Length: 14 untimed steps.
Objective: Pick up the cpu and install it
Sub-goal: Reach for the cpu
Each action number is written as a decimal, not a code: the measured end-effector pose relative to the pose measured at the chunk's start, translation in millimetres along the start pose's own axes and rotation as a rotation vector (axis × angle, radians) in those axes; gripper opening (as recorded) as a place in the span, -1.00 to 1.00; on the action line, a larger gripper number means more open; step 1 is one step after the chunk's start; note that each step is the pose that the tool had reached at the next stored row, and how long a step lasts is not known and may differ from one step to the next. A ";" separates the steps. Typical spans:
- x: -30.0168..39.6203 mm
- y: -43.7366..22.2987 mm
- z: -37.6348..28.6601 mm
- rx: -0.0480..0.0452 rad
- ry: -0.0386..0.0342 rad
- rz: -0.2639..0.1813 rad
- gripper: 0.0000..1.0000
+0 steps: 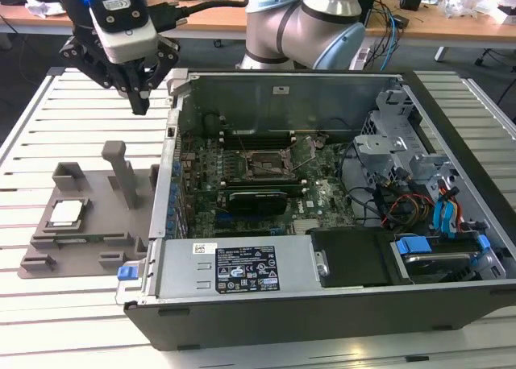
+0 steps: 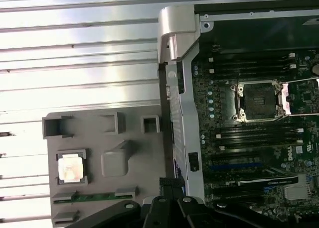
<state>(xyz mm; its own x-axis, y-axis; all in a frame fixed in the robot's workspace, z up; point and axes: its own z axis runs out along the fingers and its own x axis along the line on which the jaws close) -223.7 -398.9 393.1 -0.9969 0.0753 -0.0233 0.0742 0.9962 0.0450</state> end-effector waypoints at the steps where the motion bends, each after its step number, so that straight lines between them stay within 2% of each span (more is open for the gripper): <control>1: 3.1 -0.2 -0.1 0.0000 0.0000 0.000 -0.79; 4: 12.4 -0.9 -0.3 0.0000 0.0000 0.000 -0.79; 10: 24.4 -1.8 -0.5 0.0000 0.0000 0.000 -0.79; 13: 35.3 -2.6 -0.7 0.0000 0.0000 0.000 -0.79; 14: 36.9 -2.7 -0.7 0.0000 0.0000 0.000 -0.79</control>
<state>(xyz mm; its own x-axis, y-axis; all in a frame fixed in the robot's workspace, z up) -260.7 -398.8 392.9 -0.9969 0.0753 -0.0233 0.0742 0.9962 0.0450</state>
